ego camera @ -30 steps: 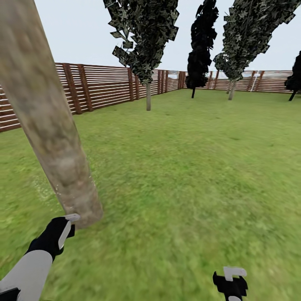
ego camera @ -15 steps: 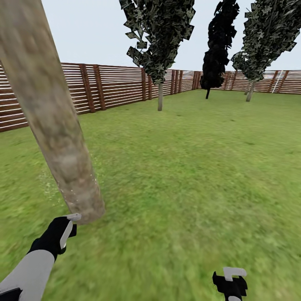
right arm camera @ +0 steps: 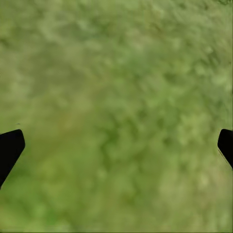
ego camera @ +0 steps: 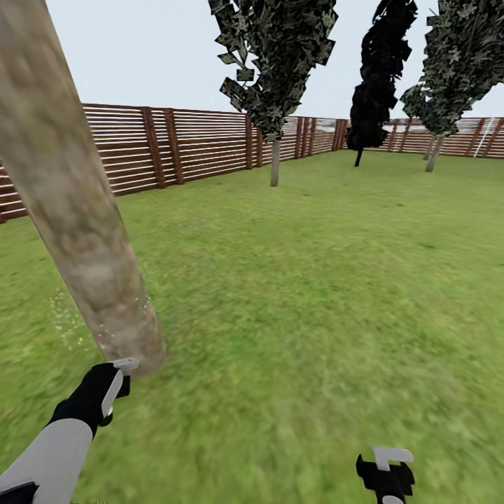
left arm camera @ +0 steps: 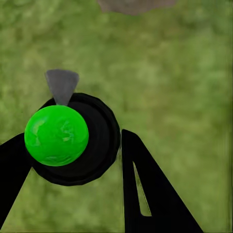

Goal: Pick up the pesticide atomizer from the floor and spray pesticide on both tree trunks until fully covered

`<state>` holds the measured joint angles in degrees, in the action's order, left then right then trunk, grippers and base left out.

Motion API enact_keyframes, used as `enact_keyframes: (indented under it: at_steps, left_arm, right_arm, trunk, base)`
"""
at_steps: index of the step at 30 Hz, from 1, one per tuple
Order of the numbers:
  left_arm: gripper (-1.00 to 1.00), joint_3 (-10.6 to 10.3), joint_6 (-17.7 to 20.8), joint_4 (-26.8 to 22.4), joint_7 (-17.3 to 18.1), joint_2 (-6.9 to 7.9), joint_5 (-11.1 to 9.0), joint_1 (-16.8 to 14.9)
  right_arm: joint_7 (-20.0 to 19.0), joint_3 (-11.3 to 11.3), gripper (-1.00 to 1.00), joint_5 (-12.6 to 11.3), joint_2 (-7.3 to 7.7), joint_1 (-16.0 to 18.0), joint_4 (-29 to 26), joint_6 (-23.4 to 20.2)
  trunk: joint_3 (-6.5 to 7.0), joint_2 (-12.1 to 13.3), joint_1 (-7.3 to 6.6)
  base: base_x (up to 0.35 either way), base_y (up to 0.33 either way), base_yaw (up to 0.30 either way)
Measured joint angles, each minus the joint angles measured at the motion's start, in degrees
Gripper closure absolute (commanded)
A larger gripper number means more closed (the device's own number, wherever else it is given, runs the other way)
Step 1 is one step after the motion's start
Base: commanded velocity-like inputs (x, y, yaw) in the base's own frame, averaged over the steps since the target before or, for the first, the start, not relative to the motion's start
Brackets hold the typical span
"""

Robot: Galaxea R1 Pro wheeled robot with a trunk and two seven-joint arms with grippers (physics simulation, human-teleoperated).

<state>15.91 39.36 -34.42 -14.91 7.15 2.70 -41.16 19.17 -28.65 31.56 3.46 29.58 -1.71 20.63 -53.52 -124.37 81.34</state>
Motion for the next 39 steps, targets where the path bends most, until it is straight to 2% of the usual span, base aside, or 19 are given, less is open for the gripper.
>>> enact_keyframes:
  at_steps: [2,3,5,9,15,39]
  left_arm:
    - [1.0,0.14,0.24,-0.68,0.11,-1.08,-0.19,-0.08]
    - [1.0,0.13,0.83,-1.62,0.19,-0.87,0.29,-0.45]
    - [1.0,0.27,5.5,-7.6,0.21,-0.66,0.3,-0.31]
    - [1.0,0.3,13.56,-15.82,0.2,-0.27,0.33,-0.8]
    - [1.0,0.25,14.08,-16.68,0.29,0.2,0.11,-0.88]
    - [1.0,0.03,14.21,-16.66,0.2,-0.29,0.08,-0.9]
  right_arm:
    - [0.02,-0.05,-1.0,0.0,0.03,0.0,-0.05,0.0]
    - [0.01,-0.05,-1.0,0.0,0.04,0.0,-0.06,0.0]
    - [-0.03,-0.06,-1.0,0.0,0.04,-0.01,-0.06,0.0]
    - [-0.02,-0.07,-1.0,0.0,0.04,-0.01,-0.06,0.0]
    - [-0.03,-0.06,-1.0,0.0,0.04,-0.01,-0.06,-0.01]
    - [0.0,-0.06,-1.0,0.0,0.13,-0.01,-0.07,-0.01]
  trunk:
    - [0.0,0.0,0.0]
    - [0.01,0.0,-0.01]
    - [0.0,0.0,0.0]
    - [0.0,0.0,0.01]
    - [0.0,0.0,0.01]
    - [0.0,0.0,0.01]
  base:
    - [0.205,-0.221,0.277]
    - [0.224,-0.169,0.277]
    - [0.075,-0.051,0.277]
    - [0.003,-0.002,0.277]
    - [0.04,-0.058,0.257]
    - [0.042,-0.272,0.005]
